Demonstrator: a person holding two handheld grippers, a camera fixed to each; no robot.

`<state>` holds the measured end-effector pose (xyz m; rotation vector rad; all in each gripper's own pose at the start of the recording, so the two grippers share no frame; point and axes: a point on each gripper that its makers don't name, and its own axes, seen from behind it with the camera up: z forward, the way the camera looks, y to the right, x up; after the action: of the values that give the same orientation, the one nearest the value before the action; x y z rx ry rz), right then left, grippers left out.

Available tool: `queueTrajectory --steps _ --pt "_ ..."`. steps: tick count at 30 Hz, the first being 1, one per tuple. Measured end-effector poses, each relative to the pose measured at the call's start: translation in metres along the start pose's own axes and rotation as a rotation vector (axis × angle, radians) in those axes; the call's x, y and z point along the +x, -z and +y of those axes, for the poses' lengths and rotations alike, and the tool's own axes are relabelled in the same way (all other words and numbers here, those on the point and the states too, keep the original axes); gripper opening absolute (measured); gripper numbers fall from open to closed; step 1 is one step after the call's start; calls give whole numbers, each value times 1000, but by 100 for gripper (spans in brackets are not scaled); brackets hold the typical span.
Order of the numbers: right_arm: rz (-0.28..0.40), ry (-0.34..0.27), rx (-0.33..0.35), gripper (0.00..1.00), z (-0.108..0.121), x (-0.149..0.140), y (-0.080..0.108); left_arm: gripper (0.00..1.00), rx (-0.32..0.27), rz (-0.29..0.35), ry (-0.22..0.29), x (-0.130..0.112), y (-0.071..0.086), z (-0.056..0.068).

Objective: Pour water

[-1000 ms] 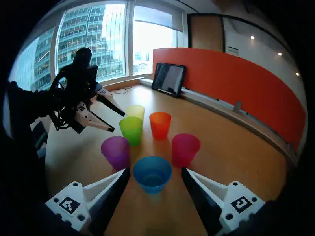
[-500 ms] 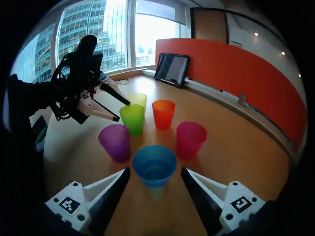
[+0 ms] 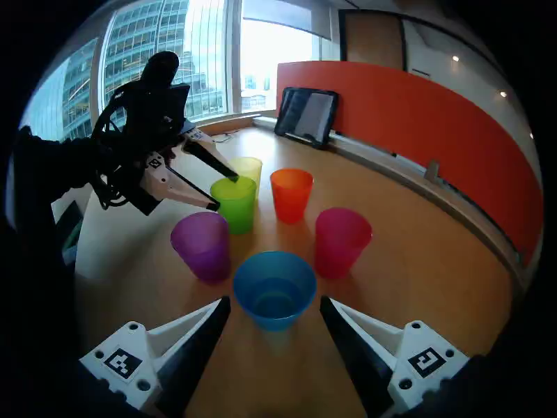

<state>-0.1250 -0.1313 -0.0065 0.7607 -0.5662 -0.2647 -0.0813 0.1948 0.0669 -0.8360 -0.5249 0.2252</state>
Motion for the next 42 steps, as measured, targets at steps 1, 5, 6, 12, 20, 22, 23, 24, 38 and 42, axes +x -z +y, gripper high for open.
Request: queueTrajectory --steps 1,5,6,12,20,22,23,24,38,42 --pt "0 1 2 100 0 0 -1 98 -1 -1 -1 0 -1 0" --pt "0 2 7 100 -1 2 -5 98 -2 -3 -4 1 -4 0" --pt "0 2 8 100 -1 2 -6 98 -2 -3 -5 1 -5 0" --pt "-1 6 12 100 0 2 -10 98 -9 1 -1 4 -9 1" --pt "0 2 13 100 1 3 -11 98 -3 1 -6 3 -16 -1" --pt "-1 2 13 100 1 3 -12 98 -3 0 -4 3 -17 -1" --pt "-1 3 13 100 1 3 -12 98 -3 0 -3 3 -18 -1" --pt "0 3 14 100 1 3 -12 98 -2 -1 -3 2 -18 -2" --pt "0 1 15 100 1 4 -14 89 7 -5 1 -1 -20 -1" --pt "-2 3 14 100 1 3 -15 89 -1 2 8 0 -18 0"
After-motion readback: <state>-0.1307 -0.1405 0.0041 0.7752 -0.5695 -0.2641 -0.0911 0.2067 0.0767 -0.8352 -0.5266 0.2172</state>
